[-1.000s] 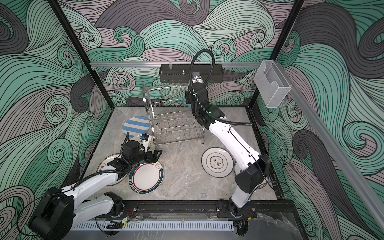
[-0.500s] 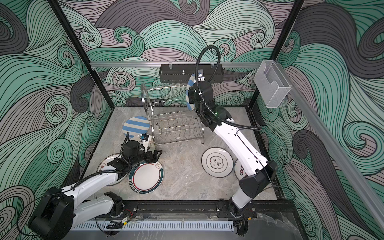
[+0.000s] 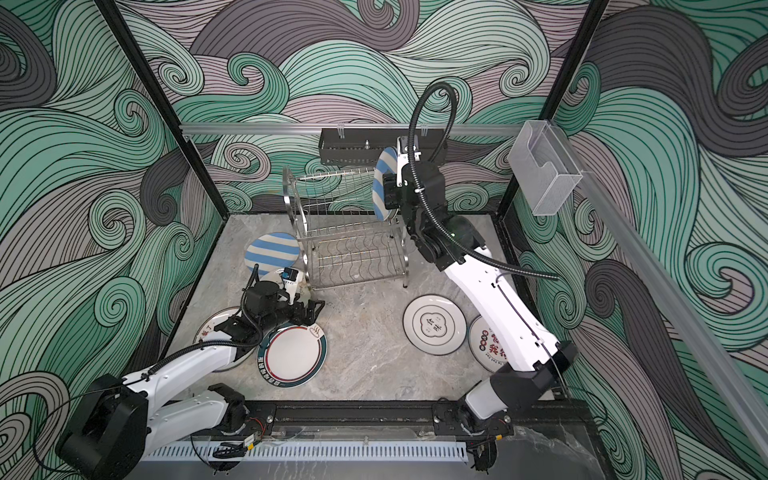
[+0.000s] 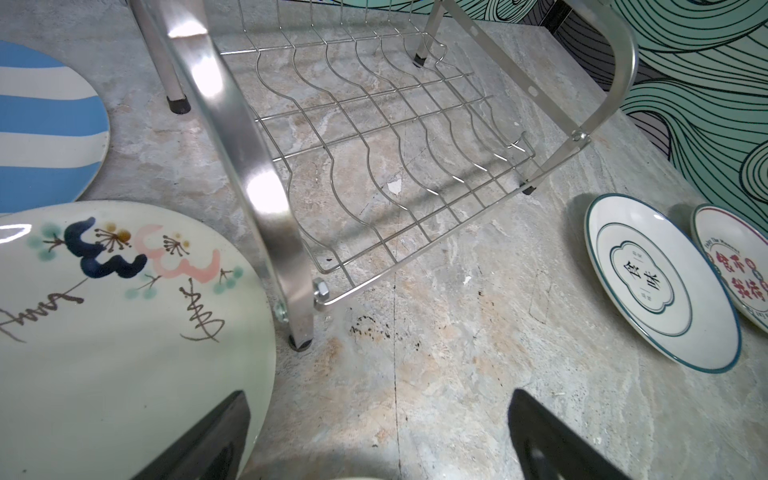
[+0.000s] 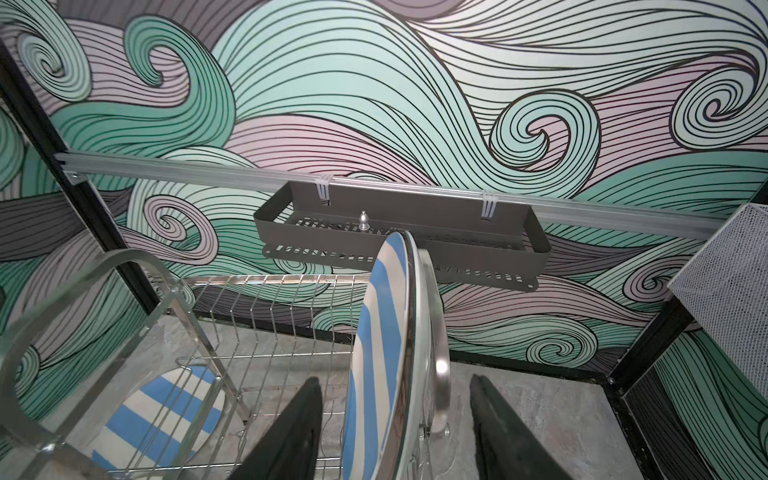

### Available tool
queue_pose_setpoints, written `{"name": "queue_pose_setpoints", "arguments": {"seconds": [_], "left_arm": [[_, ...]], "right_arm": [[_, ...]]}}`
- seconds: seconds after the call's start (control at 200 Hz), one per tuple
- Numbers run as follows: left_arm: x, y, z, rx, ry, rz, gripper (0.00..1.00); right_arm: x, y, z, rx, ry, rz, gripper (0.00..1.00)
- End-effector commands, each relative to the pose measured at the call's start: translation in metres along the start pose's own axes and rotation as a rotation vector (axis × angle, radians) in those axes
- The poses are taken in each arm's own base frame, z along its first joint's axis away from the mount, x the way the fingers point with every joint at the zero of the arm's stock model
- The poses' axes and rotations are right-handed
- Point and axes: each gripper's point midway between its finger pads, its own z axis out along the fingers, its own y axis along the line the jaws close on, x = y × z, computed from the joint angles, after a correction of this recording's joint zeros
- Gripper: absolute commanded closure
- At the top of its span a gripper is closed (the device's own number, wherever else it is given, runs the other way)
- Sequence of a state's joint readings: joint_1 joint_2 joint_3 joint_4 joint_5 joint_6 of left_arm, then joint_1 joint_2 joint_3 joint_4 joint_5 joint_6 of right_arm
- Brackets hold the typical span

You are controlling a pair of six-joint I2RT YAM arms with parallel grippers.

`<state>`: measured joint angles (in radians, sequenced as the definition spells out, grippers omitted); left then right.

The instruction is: Load the plates into the dish rack

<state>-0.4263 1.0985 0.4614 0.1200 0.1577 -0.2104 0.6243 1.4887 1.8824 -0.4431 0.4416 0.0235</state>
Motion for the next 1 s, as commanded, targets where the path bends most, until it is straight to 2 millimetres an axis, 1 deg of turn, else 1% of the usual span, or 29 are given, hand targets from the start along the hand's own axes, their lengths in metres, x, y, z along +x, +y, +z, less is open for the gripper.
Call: {"name": "queue_pose_setpoints", "arguments": {"seconds": [0.0,0.065,0.085,0.12,0.145,0.2,0.27,0.355,0.365,0.39,0.43,0.435,0.53,0.6,0.625,0.635,0.655,0.731,0.826,0.886,0.996], "left_arm": [[-0.009,-0.003,-0.004,0.019,-0.026,0.003,0.02],[-0.010,-0.004,-0.005,0.021,-0.030,0.005,0.01],[-0.010,-0.004,-0.006,0.021,-0.030,0.005,0.01],[-0.010,-0.004,-0.006,0.021,-0.031,0.004,0.01],[-0.010,-0.004,-0.007,0.019,-0.032,0.006,0.02],[-0.011,-0.004,-0.009,0.016,-0.036,0.009,0.01],[-0.011,-0.003,-0.010,0.010,-0.039,0.013,0.01],[-0.012,-0.002,-0.012,0.007,-0.047,0.012,0.01],[-0.012,-0.003,-0.012,0.008,-0.047,0.012,0.01],[-0.013,-0.003,-0.012,0.008,-0.051,0.011,0.01],[-0.012,-0.003,-0.012,0.010,-0.051,0.011,0.01],[-0.013,-0.003,-0.012,0.011,-0.051,0.011,0.01],[-0.012,-0.005,-0.011,0.024,-0.049,0.011,0.01],[-0.011,-0.008,-0.010,0.041,-0.045,0.012,0.01],[-0.010,-0.009,-0.009,0.047,-0.040,0.016,0.01],[-0.011,-0.010,-0.009,0.050,-0.041,0.018,0.01],[-0.012,-0.011,-0.010,0.056,-0.042,0.024,0.01],[-0.011,-0.012,-0.009,0.061,-0.037,0.034,0.01],[-0.010,-0.009,-0.010,0.047,-0.038,0.039,0.01],[-0.011,-0.010,-0.010,0.048,-0.040,0.041,0.01],[-0.012,-0.010,-0.011,0.051,-0.044,0.042,0.02]], "right_arm": [[0.014,0.010,-0.013,-0.085,0.058,0.014,0.39],[0.024,0.015,-0.020,-0.131,0.087,0.016,0.39],[0.028,0.016,-0.022,-0.144,0.098,0.016,0.36],[0.034,0.020,-0.028,-0.177,0.111,0.017,0.35],[0.041,0.023,-0.032,-0.203,0.126,0.015,0.31],[0.056,0.030,-0.043,-0.273,0.159,0.013,0.30],[0.076,0.031,-0.058,-0.311,0.204,0.025,0.29],[0.102,0.025,-0.076,-0.325,0.242,0.047,0.29],[0.108,0.025,-0.077,-0.325,0.253,0.048,0.29],[0.115,0.022,-0.083,-0.326,0.259,0.054,0.29],[0.135,0.021,-0.088,-0.328,0.294,0.060,0.27],[0.134,0.020,-0.090,-0.331,0.290,0.063,0.27],[0.182,0.022,-0.104,-0.371,0.376,0.081,0.25],[0.215,0.022,-0.110,-0.372,0.462,0.118,0.24],[0.230,0.022,-0.112,-0.366,0.499,0.129,0.23],[0.233,0.022,-0.113,-0.364,0.506,0.135,0.23],[0.245,0.022,-0.115,-0.364,0.536,0.139,0.23],[0.281,0.018,-0.121,-0.332,0.622,0.155,0.21],[0.316,0.009,-0.126,-0.279,0.695,0.171,0.20],[0.333,0.004,-0.127,-0.240,0.731,0.193,0.19],[0.365,0.001,-0.127,-0.205,0.799,0.212,0.19]]}}
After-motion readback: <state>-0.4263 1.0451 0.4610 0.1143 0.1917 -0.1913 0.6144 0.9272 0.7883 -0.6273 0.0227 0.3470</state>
